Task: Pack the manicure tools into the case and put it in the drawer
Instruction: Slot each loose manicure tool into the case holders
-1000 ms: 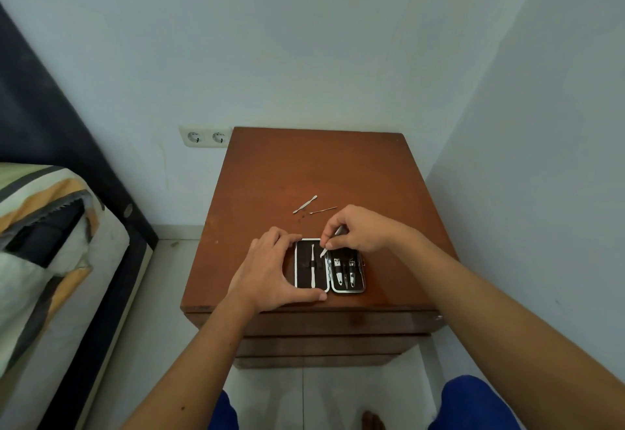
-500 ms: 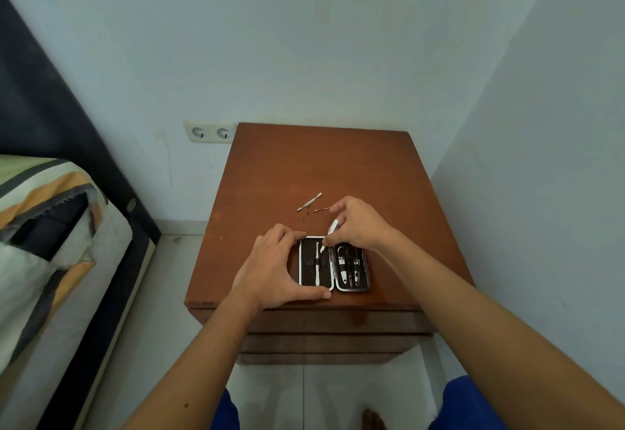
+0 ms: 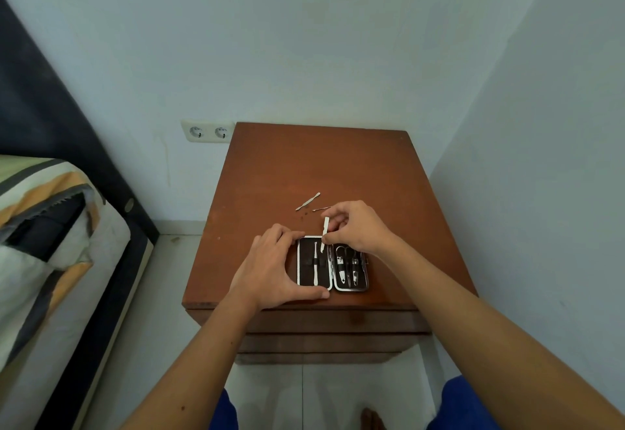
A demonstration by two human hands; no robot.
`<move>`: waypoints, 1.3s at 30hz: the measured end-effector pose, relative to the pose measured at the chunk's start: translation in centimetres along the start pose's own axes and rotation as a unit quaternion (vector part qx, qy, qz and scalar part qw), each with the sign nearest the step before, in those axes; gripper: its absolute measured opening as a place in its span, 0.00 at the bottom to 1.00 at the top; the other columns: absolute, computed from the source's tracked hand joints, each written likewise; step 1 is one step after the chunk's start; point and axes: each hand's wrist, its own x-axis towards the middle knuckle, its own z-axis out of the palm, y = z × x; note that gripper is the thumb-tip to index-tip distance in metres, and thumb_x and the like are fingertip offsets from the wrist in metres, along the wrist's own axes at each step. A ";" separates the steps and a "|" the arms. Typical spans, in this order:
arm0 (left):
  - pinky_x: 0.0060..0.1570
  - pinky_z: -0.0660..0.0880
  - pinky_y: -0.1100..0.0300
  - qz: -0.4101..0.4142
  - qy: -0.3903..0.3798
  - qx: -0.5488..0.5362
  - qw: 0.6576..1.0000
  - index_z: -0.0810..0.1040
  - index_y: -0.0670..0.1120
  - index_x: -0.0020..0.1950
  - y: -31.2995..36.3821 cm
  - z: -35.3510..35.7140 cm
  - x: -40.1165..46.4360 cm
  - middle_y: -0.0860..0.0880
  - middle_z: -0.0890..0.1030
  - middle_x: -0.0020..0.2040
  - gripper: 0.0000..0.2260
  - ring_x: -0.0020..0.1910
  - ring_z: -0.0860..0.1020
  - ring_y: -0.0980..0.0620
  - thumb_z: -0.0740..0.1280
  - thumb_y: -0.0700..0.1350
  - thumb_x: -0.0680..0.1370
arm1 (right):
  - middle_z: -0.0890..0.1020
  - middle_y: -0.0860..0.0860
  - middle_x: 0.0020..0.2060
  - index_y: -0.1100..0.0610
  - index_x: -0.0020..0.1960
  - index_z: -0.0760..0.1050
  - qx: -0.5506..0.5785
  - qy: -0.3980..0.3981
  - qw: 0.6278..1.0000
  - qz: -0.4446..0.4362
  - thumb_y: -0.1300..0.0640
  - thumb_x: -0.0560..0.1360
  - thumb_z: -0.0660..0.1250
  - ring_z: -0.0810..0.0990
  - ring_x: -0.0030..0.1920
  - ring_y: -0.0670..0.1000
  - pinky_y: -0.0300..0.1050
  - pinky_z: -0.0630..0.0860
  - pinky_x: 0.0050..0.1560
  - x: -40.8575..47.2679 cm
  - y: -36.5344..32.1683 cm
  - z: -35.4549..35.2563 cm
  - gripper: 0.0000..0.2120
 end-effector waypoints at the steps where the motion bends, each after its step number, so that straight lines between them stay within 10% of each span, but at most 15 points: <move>1: 0.64 0.72 0.56 0.002 0.002 -0.001 1.000 0.71 0.54 0.77 0.0 0.0 0.0 0.60 0.68 0.62 0.54 0.58 0.68 0.56 0.73 0.82 0.57 | 0.85 0.45 0.40 0.52 0.59 0.83 -0.007 -0.008 1.000 -0.004 0.60 0.66 0.82 0.78 0.31 0.36 0.40 0.75 0.44 -0.1 -0.1 0.0 0.22; 14: 0.64 0.72 0.55 0.008 0.003 -0.005 1.000 0.71 0.54 0.76 -0.2 0.2 0.0 0.59 0.69 0.61 0.55 0.58 0.71 0.56 0.70 0.84 0.57 | 0.74 0.44 0.59 0.49 0.72 0.77 -0.172 -0.058 0.979 -0.087 0.49 0.76 0.74 0.71 0.63 0.50 0.52 0.73 0.68 -2.6 -0.1 0.6 0.26; 30: 0.67 0.70 0.55 0.016 0.009 -0.006 1.000 0.72 0.52 0.76 -0.3 0.3 -0.1 0.59 0.69 0.61 0.56 0.60 0.70 0.56 0.70 0.84 0.57 | 0.72 0.41 0.65 0.48 0.65 0.80 -0.128 -0.016 0.982 -0.141 0.43 0.70 0.78 0.65 0.65 0.46 0.41 0.66 0.67 -5.7 1.9 1.6 0.25; 39: 0.65 0.71 0.58 0.004 -0.001 -0.008 1.000 0.69 0.54 0.78 -0.2 -0.1 -0.1 0.60 0.68 0.63 0.56 0.59 0.67 0.58 0.72 0.82 0.57 | 0.84 0.48 0.53 0.49 0.54 0.86 -0.037 0.190 0.981 -0.006 0.54 0.78 0.72 0.79 0.52 0.48 0.48 0.76 0.61 2.4 1.8 -0.3 0.06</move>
